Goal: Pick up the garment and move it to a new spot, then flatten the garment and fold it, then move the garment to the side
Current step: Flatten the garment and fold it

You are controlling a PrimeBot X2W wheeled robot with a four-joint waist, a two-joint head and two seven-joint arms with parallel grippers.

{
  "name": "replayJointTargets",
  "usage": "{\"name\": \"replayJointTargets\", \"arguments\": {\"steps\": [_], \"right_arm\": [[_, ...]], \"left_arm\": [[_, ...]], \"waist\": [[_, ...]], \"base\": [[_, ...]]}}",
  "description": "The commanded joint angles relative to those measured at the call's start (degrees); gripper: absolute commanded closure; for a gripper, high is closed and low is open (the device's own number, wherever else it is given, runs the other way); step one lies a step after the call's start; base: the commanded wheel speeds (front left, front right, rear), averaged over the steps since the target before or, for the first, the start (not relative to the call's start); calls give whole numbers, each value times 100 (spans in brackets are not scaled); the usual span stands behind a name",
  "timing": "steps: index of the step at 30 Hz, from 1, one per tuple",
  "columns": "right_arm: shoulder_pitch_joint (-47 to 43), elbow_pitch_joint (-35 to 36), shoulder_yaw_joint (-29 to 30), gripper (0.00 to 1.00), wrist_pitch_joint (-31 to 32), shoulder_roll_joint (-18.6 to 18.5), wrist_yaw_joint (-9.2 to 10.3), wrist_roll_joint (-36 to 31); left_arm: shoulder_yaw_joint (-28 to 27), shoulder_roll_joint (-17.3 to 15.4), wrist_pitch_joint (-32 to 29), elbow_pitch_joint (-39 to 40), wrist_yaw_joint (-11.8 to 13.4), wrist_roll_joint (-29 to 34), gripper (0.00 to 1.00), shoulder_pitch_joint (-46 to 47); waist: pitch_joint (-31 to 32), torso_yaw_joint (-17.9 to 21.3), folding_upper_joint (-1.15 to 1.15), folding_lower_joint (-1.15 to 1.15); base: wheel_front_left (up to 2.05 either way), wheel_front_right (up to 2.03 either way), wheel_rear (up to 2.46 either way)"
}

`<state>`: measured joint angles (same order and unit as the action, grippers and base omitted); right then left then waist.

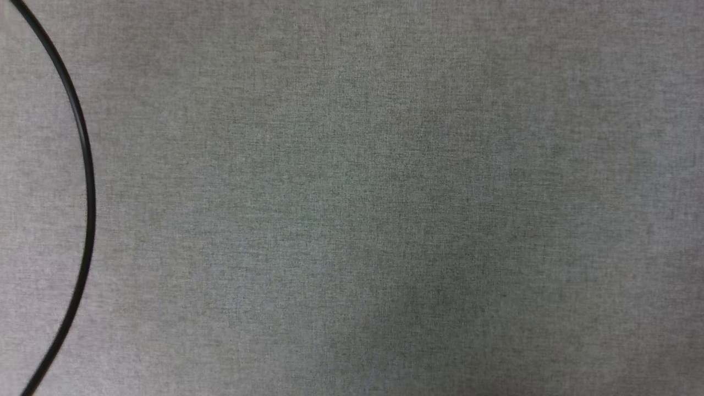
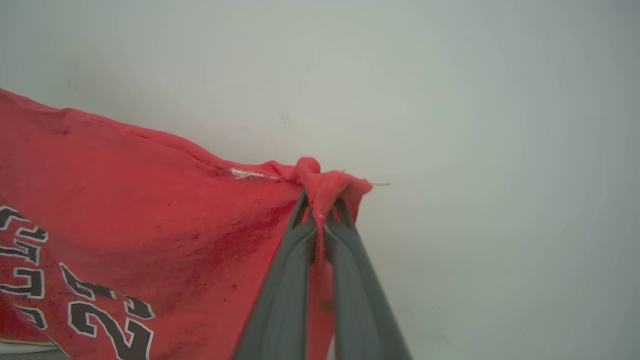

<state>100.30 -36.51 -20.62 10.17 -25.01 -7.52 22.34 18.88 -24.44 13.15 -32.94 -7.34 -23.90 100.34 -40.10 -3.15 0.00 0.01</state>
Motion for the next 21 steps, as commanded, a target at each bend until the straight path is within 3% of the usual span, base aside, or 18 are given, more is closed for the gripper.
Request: {"name": "replayJointTargets", "arguments": {"steps": [1,5,6,9,15,21], "right_arm": [[-206,-36,-115,100,-121,-41,7,147],[-1187,75,-654,100,-424,-239,7,689],[-1821,300,-892,100,-480,-361,7,968],[-2498,601,-1079,100,-488,-553,7,1186],[-3993,1282,-1101,100,-457,-804,6,1458],[-5517,1812,-972,100,-336,-995,6,1517]], "left_arm": [[-10,-80,71,20,2,-60,100,-284],[-32,-252,176,410,8,-216,100,-1714],[-112,-283,199,848,118,-280,100,-2627],[-169,-255,207,1379,313,-337,100,-3646],[-282,-224,213,2476,812,-454,100,-5700],[-243,-177,204,3093,1098,-658,100,-7494]], "waist": [[14,8,0,-1],[250,3,0,-1],[447,18,0,-1],[683,11,0,-1],[1245,38,0,-1],[1860,-4,0,-1]], "base": [[0,0,0],[0,0,0],[0,0,0],[0,0,0],[0,0,0],[0,0,0]]}}
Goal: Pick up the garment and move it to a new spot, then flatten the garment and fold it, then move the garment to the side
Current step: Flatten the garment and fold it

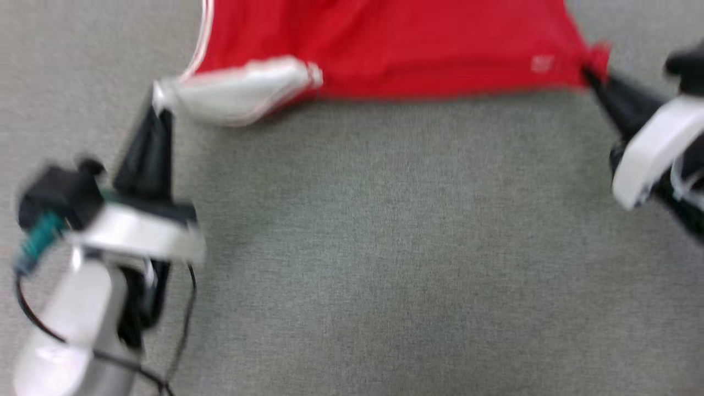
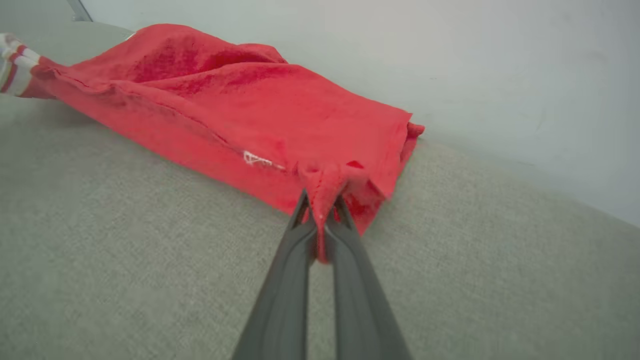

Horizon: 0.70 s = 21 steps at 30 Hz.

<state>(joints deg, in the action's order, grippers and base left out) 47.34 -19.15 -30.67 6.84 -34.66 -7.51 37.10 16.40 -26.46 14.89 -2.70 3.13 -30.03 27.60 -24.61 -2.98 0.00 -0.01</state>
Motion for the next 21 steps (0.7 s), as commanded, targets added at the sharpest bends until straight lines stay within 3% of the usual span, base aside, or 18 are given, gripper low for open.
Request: {"name": "replayJointTargets", "arguments": {"steps": [1,8,21], "right_arm": [[-452,147,77,100,18,-58,7,58],[-2049,428,471,100,181,-23,6,110],[-4213,681,890,100,416,100,7,130]], "left_arm": [[26,40,24,122,80,-88,100,-472],[120,344,24,96,224,-496,100,-1869],[387,388,-308,42,130,-1165,100,-3723]], "waist": [[411,-29,0,1],[1132,-126,0,1],[2226,-179,0,1]], "base": [[0,0,0],[0,0,0],[0,0,0]]}}
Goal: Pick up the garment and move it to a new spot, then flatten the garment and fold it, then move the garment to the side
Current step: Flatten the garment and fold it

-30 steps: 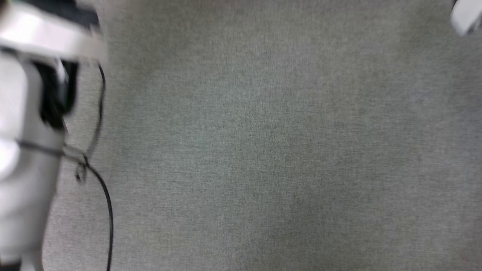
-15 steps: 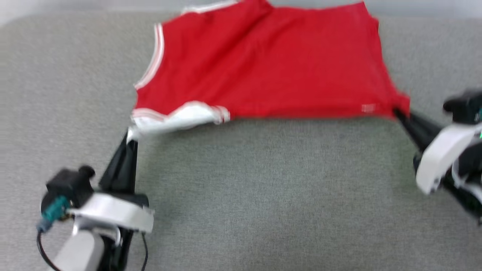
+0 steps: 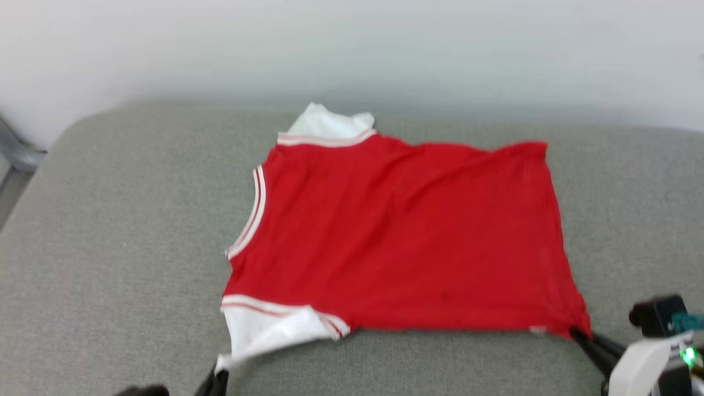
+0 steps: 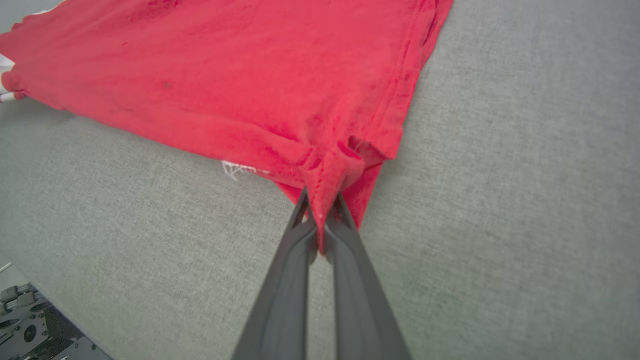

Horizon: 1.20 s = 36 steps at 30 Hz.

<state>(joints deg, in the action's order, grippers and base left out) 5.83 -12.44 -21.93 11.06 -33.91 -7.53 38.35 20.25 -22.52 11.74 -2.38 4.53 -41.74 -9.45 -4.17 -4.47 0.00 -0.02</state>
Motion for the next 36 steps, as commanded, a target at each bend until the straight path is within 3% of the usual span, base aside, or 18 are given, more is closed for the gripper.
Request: {"name": "replayJointTargets", "arguments": {"steps": [1,12,20,29,30,32,36], "right_arm": [[-210,46,72,100,10,39,9,24],[-1420,549,507,100,277,1,9,58],[-1385,879,836,100,465,194,8,-3],[-816,1052,1022,100,585,295,8,-63],[-336,1038,974,100,661,363,8,-94],[78,944,890,100,698,364,8,-142],[533,807,766,100,706,361,7,-141]], "left_arm": [[15,-20,-39,47,-17,-58,100,-155],[212,-200,-593,540,41,-455,100,-1109],[210,-343,-455,591,11,-123,100,-693],[290,-640,-700,218,-382,320,100,804],[301,-782,-911,-132,-681,485,100,1820],[395,-832,-1082,-523,-892,585,100,2622],[476,-838,-1180,-981,-1035,606,100,3323]], "waist": [[240,-39,0,2],[536,-66,0,2],[511,-69,0,2],[131,105,0,2],[-312,239,0,2],[-686,321,0,2],[-1028,403,0,2]], "base": [[0,0,0],[0,0,0],[0,0,0],[0,0,0],[0,0,0],[0,0,0],[0,0,0]]}}
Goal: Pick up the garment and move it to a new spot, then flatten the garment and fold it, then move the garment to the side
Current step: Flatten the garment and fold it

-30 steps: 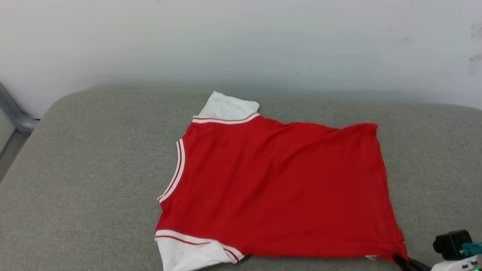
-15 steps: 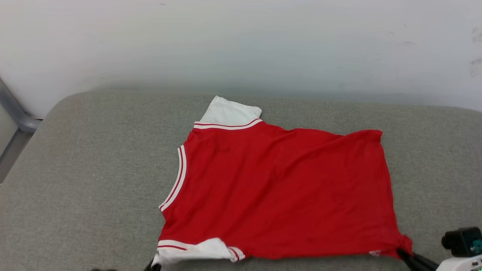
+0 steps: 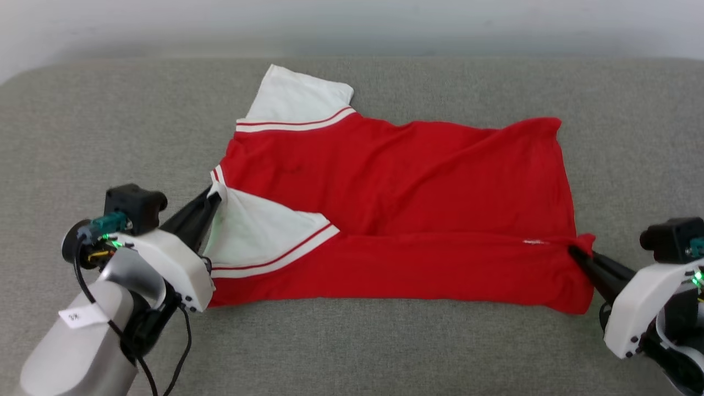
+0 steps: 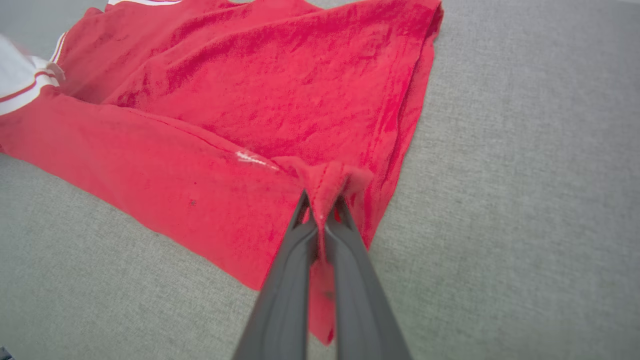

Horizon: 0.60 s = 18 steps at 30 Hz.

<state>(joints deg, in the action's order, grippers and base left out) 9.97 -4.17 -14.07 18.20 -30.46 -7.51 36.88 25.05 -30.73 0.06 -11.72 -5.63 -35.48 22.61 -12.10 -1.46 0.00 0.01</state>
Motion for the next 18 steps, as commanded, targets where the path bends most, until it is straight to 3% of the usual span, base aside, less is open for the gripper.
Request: {"name": "replayJointTargets", "arguments": {"steps": [1,8,18], "right_arm": [[229,-72,-52,100,-9,11,6,-4],[910,-533,-327,100,-108,69,6,-183],[1167,-1113,-590,100,-207,175,6,-282]], "left_arm": [[45,2,-37,-170,-52,-46,100,249],[308,53,47,-1049,-147,-17,100,949],[969,211,300,-2115,-176,-315,100,1318]], "waist": [[-315,116,0,-1],[-756,187,0,-1],[-892,185,0,-1]], "base": [[0,0,0],[0,0,0],[0,0,0]]}}
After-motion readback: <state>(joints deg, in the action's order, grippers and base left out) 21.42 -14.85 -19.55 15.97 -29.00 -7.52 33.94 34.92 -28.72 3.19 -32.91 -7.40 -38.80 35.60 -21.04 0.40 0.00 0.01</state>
